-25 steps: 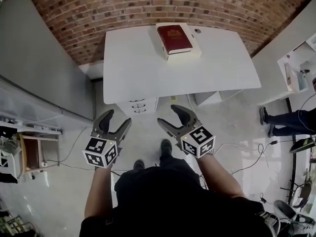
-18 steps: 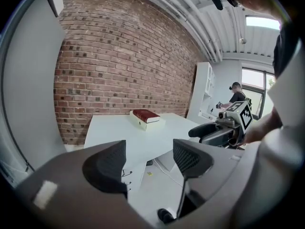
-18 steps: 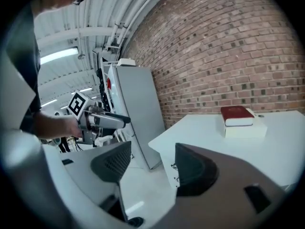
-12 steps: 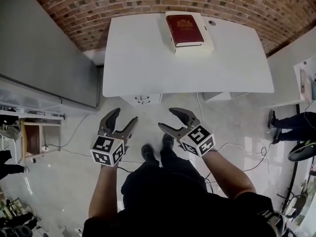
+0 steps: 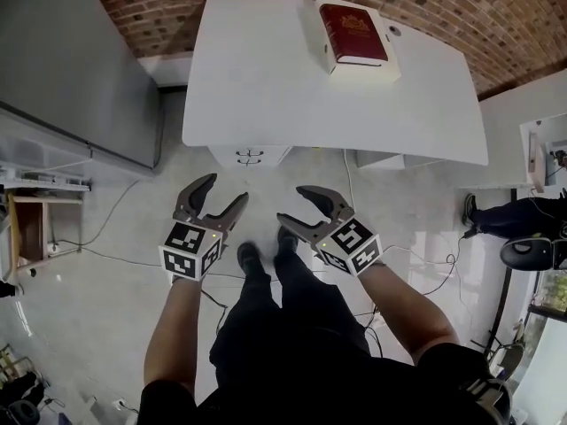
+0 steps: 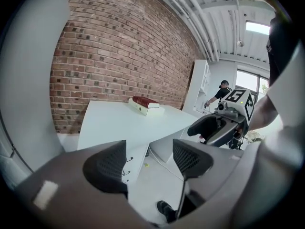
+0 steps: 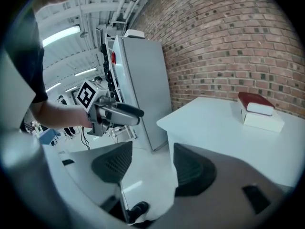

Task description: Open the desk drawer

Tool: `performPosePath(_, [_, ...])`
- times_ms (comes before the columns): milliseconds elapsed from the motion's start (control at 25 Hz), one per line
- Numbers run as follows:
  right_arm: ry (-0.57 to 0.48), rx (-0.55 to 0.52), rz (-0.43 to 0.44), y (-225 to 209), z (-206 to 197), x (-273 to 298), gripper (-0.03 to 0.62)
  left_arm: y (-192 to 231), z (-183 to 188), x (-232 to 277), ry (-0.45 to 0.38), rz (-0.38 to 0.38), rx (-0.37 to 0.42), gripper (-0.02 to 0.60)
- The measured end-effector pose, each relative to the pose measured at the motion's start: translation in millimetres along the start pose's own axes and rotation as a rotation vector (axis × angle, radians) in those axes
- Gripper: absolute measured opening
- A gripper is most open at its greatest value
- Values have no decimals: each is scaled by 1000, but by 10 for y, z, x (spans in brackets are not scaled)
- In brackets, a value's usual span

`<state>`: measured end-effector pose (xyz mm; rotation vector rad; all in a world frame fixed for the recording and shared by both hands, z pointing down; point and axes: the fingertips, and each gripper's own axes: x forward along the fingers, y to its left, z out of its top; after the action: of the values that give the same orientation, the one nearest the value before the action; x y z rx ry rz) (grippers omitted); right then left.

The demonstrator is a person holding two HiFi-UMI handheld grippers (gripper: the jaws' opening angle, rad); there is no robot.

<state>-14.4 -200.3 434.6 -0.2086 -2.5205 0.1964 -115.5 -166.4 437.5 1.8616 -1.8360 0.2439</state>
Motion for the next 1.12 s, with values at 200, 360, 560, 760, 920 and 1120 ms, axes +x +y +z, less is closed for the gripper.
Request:
performPosePath(200, [8, -8, 8, -23, -144, 364, 275, 218, -345, 104, 22, -8, -41, 310])
performPosePath(360, [26, -10, 18, -208, -420, 694, 272, 443, -660, 269, 13, 20, -84, 310])
performPosePath(560, [83, -22, 4, -520, -888, 1244, 265, 788, -1056, 685, 12, 44, -132, 308])
performPosePath(760, [155, -74, 11, -700, -1272, 1669, 265, 916, -1445, 1030, 61, 15, -120, 308])
performPosePath(920, [202, -160, 18, -857, -1365, 1936, 265, 1058, -1596, 1139, 77, 30, -129, 308])
performPosePath(1120, [214, -304, -8, -1088, -1379, 2280, 265, 1157, -1723, 1219, 99, 44, -124, 308])
